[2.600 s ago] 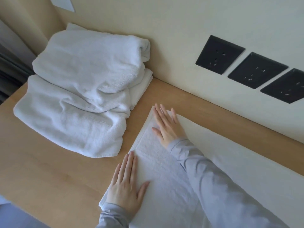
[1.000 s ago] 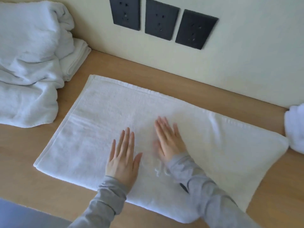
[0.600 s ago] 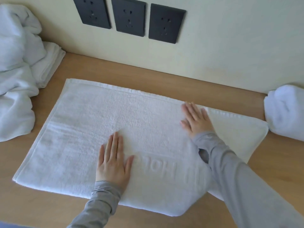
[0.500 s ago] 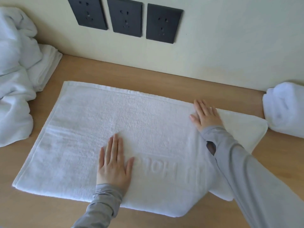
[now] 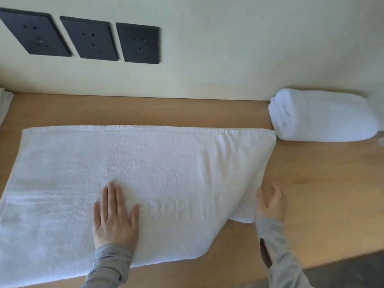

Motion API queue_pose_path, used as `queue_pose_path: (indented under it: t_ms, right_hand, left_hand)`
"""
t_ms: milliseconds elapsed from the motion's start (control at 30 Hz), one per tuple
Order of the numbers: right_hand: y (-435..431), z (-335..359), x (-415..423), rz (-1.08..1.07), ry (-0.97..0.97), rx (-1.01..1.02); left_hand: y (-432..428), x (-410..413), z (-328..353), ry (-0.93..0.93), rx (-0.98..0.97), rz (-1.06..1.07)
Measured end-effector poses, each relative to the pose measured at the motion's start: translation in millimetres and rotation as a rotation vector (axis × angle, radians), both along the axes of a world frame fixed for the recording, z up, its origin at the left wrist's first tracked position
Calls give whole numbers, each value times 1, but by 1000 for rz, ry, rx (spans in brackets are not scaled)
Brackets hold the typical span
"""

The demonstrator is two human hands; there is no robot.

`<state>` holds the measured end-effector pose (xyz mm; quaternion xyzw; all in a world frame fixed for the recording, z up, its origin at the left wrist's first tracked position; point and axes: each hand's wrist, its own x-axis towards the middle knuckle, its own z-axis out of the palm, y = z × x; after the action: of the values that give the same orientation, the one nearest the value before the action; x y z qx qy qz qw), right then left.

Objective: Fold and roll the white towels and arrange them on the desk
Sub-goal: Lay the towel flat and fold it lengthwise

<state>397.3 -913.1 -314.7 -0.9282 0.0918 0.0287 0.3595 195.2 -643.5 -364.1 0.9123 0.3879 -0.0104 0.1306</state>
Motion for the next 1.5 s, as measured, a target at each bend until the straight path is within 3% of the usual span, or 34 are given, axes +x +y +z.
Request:
queue_pose_path:
  t_ms: [133, 367, 600, 700, 867, 1067, 1267, 1433, 1500]
  right_hand:
    - [-19, -8, -18, -238, 280, 250]
    - [1, -11, -19, -152, 498, 360]
    - [-28, 4, -15, -22, 367, 447]
    - [-92, 15, 5, -64, 325, 299]
    - [-146, 9, 15, 53, 512, 60]
    - [-140, -13, -4, 4, 131, -26]
    - [-150, -28, -20, -76, 121, -27]
    - [-155, -25, -12, -19, 164, -67]
    - [-145, -19, -10, -29, 107, -186]
  left_hand:
    - [-1, 1, 0, -20, 6, 13]
    - [-3, 3, -2, -15, 42, 28]
    - [0, 1, -2, 13, 27, 35]
    - [2, 1, -5, 25, 22, 34]
    - [3, 0, -7, 35, 28, 44]
    - [2, 3, -6, 22, 25, 56]
    - [1, 4, -3, 38, 12, 63]
    - [0, 5, -1, 37, 23, 57]
    - [-1, 5, -1, 32, 32, 61]
